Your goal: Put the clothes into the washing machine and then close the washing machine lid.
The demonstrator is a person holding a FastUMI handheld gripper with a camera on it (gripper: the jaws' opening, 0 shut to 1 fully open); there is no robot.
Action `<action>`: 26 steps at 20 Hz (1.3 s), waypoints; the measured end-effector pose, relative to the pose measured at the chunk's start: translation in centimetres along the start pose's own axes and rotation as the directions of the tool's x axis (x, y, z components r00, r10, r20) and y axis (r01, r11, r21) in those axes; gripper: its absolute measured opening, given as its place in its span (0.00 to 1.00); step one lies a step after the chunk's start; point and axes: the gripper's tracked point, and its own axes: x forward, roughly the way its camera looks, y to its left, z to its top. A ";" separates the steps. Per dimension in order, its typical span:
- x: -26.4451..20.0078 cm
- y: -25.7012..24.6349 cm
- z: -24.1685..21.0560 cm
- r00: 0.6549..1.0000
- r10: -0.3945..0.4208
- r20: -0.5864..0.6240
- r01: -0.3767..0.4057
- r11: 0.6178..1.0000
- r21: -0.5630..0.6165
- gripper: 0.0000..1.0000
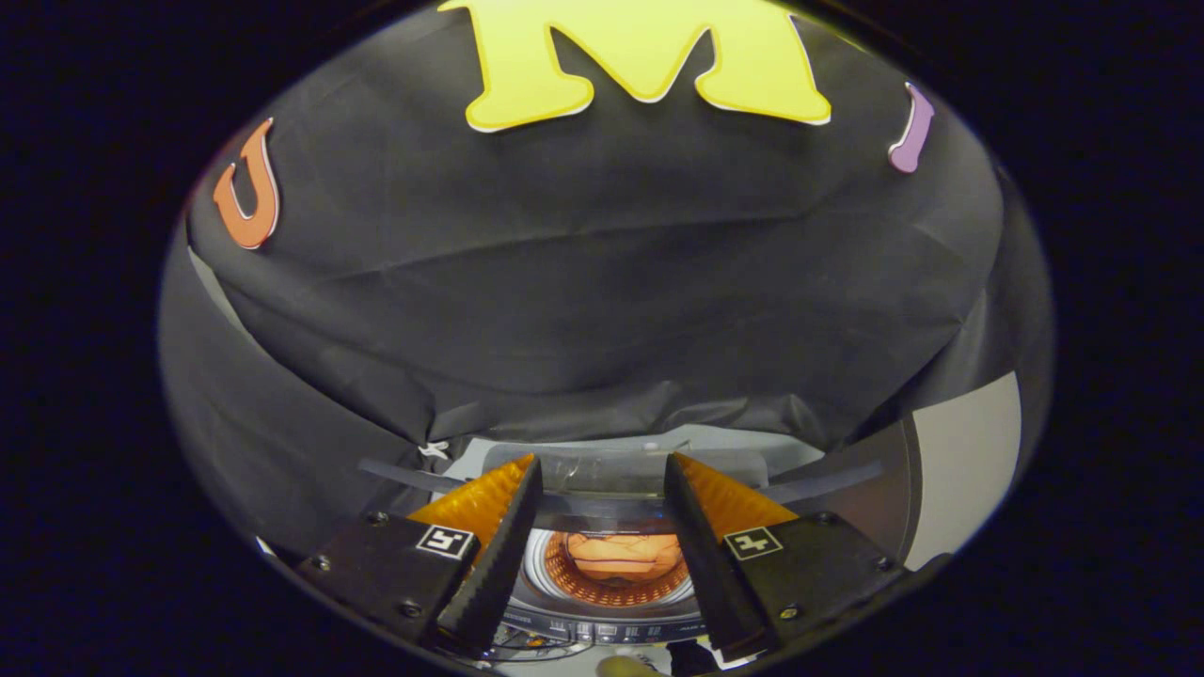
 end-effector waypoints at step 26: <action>-4.6 -0.1 -12.3 0.998 0.057 -0.015 -0.057 0.998 -0.013 0.84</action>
